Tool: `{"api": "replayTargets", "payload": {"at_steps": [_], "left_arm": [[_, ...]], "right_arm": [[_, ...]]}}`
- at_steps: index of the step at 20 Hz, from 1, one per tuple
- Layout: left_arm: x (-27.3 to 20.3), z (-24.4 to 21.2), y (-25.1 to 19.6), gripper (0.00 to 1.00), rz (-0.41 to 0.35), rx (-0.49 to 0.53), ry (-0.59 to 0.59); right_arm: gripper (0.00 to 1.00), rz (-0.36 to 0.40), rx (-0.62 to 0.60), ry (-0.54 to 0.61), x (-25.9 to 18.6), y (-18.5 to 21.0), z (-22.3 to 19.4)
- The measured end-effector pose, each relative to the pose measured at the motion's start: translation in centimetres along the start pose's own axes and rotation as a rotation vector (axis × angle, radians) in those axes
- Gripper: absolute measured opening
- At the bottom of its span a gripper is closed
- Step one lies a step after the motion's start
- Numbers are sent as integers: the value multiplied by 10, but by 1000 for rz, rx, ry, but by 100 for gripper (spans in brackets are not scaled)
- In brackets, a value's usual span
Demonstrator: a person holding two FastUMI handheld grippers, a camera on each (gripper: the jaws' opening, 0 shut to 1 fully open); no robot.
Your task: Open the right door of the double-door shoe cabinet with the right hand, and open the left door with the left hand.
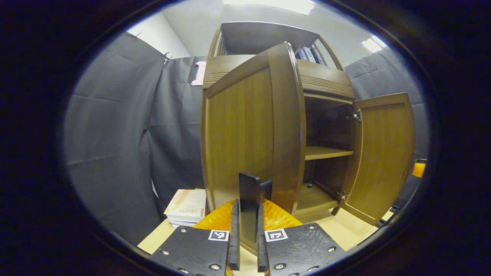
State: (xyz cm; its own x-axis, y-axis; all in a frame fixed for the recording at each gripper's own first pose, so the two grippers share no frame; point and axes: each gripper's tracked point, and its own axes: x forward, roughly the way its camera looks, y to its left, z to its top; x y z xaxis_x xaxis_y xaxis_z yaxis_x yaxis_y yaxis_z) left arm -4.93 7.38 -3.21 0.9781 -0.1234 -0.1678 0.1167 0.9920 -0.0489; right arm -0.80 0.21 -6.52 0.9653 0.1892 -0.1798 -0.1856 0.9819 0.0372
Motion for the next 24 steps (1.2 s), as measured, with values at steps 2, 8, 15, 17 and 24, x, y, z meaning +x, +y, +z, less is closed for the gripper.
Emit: {"api": "replayTargets", "payload": {"at_steps": [2, 8, 15, 17, 24], "left_arm": [[-7, 1, 15, 19, 21, 5, 0], [-18, -16, 67, 16, 116, -24, 34], [-26, -19, 116, 21, 178, -31, 29], [-28, -19, 116, 18, 171, -24, 25], [-45, -14, 142, 20, 204, -41, 8]], "right_arm": [[92, 15, -3, -1, 1, 7, -1], [92, 47, -7, 0, 8, 22, -2], [92, 69, -7, 9, 19, 34, -4], [92, 74, -11, 12, 21, 37, -6], [96, 90, -13, 12, 31, 46, -4]]}}
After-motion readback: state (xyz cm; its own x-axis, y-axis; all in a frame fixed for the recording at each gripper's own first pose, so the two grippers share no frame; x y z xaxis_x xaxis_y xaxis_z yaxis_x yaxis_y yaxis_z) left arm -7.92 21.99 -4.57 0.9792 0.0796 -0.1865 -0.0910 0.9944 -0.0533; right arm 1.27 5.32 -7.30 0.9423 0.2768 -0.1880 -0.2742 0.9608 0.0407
